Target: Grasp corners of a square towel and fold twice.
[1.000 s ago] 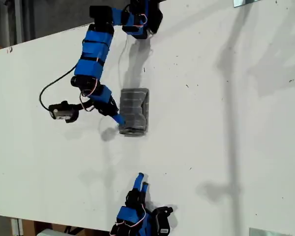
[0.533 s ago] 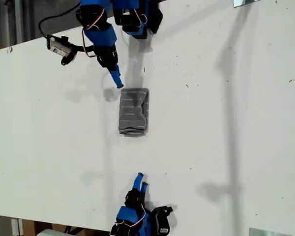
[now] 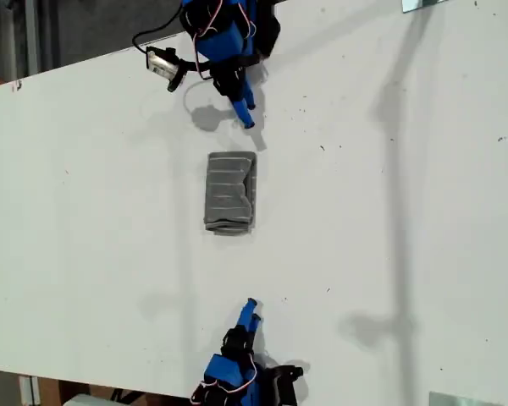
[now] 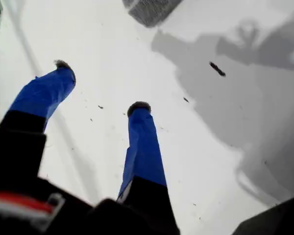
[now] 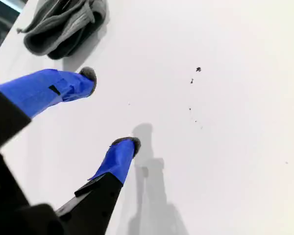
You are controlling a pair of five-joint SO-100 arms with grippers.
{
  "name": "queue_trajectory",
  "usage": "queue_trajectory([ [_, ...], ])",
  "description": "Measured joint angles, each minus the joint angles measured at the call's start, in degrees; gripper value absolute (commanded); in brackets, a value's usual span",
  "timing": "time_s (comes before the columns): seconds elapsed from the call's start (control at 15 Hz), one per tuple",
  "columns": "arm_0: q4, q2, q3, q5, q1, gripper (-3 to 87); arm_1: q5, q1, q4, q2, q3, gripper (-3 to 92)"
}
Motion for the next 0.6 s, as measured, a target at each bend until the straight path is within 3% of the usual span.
queue_trajectory([
  [0.13,-0.44,0.00,0.09,5.63,2.46,20.9,1.93,-4.22,1.32,0.09,1.05,23.8],
  [0.33,-0.70,0.00,0.35,22.94,2.11,19.0,-4.57,-2.99,2.55,0.09,1.05,23.5],
  [0.6,-0.79,0.00,0.35,24.79,2.29,18.9,-5.54,-1.85,2.72,0.09,1.05,23.5],
])
